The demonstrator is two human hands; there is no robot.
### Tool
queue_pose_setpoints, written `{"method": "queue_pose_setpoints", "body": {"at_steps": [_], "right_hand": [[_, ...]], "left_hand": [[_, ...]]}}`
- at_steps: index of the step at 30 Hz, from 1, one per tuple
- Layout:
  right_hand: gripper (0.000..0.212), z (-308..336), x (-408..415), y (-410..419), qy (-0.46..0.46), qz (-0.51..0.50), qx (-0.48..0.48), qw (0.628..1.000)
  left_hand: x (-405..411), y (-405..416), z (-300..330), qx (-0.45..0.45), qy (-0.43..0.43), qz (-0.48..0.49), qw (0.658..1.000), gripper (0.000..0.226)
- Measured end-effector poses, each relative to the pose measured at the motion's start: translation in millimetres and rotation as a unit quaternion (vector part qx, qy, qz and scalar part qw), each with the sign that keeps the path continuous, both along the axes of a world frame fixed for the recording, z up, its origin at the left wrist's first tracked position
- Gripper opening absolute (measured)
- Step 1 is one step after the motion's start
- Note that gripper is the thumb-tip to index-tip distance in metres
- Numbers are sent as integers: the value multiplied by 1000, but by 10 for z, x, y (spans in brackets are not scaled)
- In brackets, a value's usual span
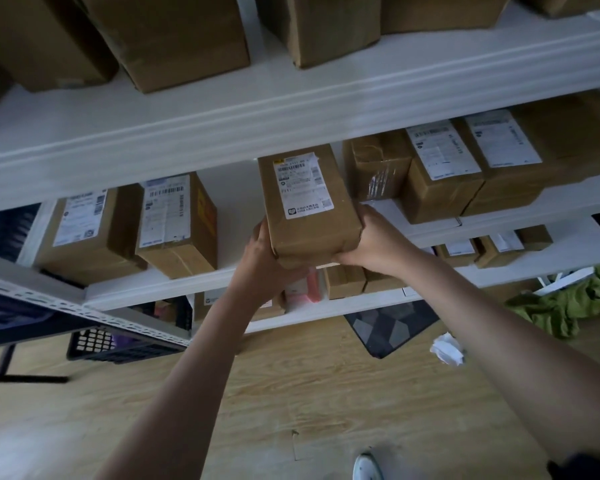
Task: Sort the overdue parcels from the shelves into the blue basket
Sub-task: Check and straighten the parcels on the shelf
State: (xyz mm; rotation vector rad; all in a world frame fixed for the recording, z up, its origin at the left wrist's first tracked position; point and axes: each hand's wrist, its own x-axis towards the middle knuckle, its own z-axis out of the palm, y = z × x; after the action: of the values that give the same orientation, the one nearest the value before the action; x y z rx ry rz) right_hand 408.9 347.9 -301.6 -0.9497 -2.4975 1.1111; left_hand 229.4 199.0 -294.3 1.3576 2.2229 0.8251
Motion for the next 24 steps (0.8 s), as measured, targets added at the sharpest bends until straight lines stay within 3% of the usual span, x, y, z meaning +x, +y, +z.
{"method": "queue_pose_setpoints", "body": {"at_steps": [6,11,15,24], "right_hand": [[96,-54,167,-476,44,-23,35,998],[110,-1,413,-1023,50,-45,83,994],[108,168,533,-1461,79,-64,103,989],[115,325,588,-1918,95,-80,114,986]], "left_hand": [[139,-394,-21,52,76,-33,995,98],[233,-858,-55,63,159,-56,984,105],[377,-1210,155,120,196,-66,971,87],[423,-1647,428,146,167,-70,973,90]]}}
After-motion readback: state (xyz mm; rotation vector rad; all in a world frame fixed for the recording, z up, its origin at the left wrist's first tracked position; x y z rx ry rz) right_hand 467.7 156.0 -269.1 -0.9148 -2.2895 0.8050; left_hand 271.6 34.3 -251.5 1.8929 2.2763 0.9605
